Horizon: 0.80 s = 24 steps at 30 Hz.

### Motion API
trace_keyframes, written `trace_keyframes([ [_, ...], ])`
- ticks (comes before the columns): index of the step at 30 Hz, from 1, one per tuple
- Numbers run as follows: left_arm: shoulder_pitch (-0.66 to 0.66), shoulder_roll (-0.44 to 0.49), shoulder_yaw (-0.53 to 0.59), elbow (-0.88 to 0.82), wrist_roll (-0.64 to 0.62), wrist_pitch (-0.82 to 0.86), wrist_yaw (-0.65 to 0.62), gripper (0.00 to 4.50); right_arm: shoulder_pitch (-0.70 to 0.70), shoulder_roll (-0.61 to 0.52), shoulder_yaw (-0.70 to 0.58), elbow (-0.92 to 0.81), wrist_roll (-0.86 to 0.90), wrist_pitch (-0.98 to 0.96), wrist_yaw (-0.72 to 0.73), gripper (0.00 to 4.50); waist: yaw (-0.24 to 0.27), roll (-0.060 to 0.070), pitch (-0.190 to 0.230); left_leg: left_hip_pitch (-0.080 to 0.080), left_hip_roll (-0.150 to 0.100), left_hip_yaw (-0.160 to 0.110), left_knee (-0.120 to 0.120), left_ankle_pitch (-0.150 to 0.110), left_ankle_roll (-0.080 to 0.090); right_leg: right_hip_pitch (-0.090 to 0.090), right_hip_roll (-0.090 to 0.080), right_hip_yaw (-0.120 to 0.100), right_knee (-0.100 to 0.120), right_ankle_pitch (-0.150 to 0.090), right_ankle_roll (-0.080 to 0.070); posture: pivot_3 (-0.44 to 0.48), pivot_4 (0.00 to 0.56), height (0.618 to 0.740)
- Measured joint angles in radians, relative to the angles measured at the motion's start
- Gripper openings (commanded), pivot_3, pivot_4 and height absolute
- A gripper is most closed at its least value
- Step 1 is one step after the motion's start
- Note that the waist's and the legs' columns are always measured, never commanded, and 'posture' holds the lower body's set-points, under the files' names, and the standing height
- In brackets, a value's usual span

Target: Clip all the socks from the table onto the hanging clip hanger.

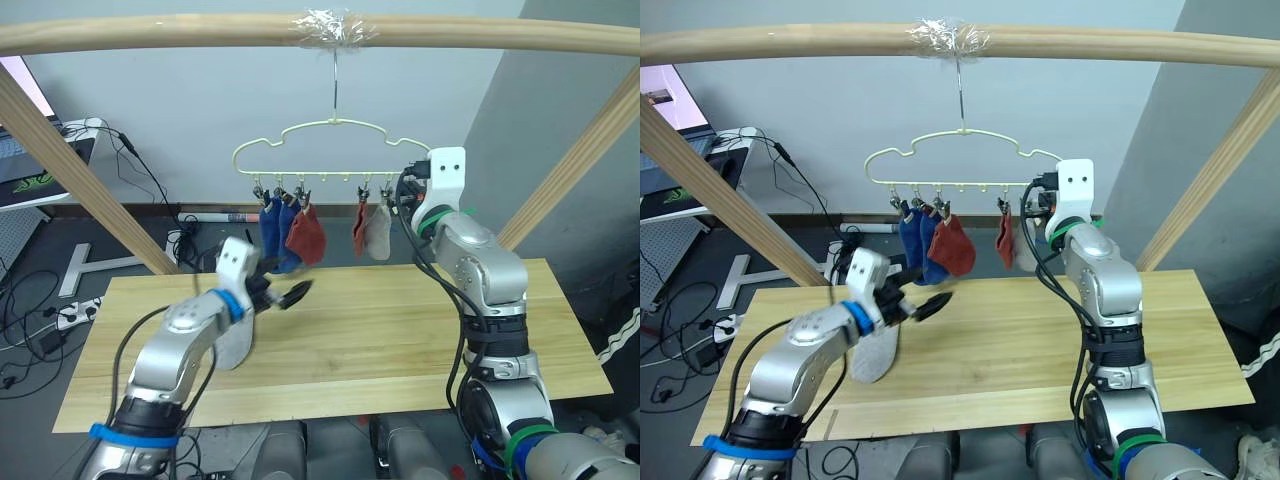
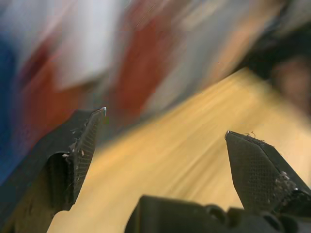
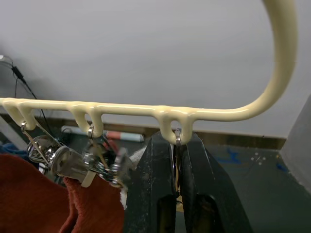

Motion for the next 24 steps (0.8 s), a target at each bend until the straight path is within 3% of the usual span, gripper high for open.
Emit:
trace_keyframes([
  [7, -0.083, 0.004, 0.071, 0.393, 0.104, -0.141, 0.084, 4.50, 0.014, 0.011, -0.004, -0.043, 0.021, 0.077, -0.019, 0.02, 0.023, 0.000, 0.000, -0.001, 0.000, 0.000, 0.000, 0.000, 0.000, 0.000, 0.000, 0.000, -0.001, 0.000, 0.000, 0.175, 0.212, 0.740],
  [13, -0.194, -0.030, 0.070, 0.580, 0.122, -0.123, 0.068, 4.50, 0.015, 0.018, -0.002, -0.063, 0.021, 0.099, -0.025, 0.02, 0.022, 0.000, 0.000, -0.001, 0.000, 0.000, 0.000, 0.000, 0.000, 0.000, -0.001, -0.001, -0.001, 0.001, -0.001, 0.174, 0.214, 0.740],
  [17, -0.209, -0.030, 0.067, 0.614, 0.123, -0.098, 0.021, 4.50, 0.016, 0.015, -0.006, -0.075, 0.021, 0.108, -0.027, 0.02, 0.021, 0.000, 0.000, -0.001, 0.000, 0.000, -0.001, 0.000, 0.000, 0.000, 0.000, -0.001, 0.000, 0.002, -0.003, 0.151, 0.213, 0.740],
  [20, -0.202, -0.025, 0.045, 0.607, 0.142, -0.102, -0.022, 3.91, 0.015, 0.010, -0.013, -0.077, 0.021, 0.121, -0.026, 0.00, 0.019, 0.000, 0.000, 0.000, 0.000, 0.000, 0.000, 0.000, 0.000, 0.000, -0.001, -0.001, 0.000, 0.002, -0.003, 0.151, 0.213, 0.740],
  [24, -0.181, -0.022, 0.029, 0.598, 0.168, -0.142, -0.043, 2.74, 0.015, 0.002, -0.022, -0.077, 0.022, 0.123, -0.023, 0.00, 0.021, 0.000, 0.000, 0.000, 0.000, 0.000, 0.000, 0.000, 0.000, 0.001, -0.001, -0.001, 0.000, 0.001, -0.001, 0.146, 0.218, 0.740],
])
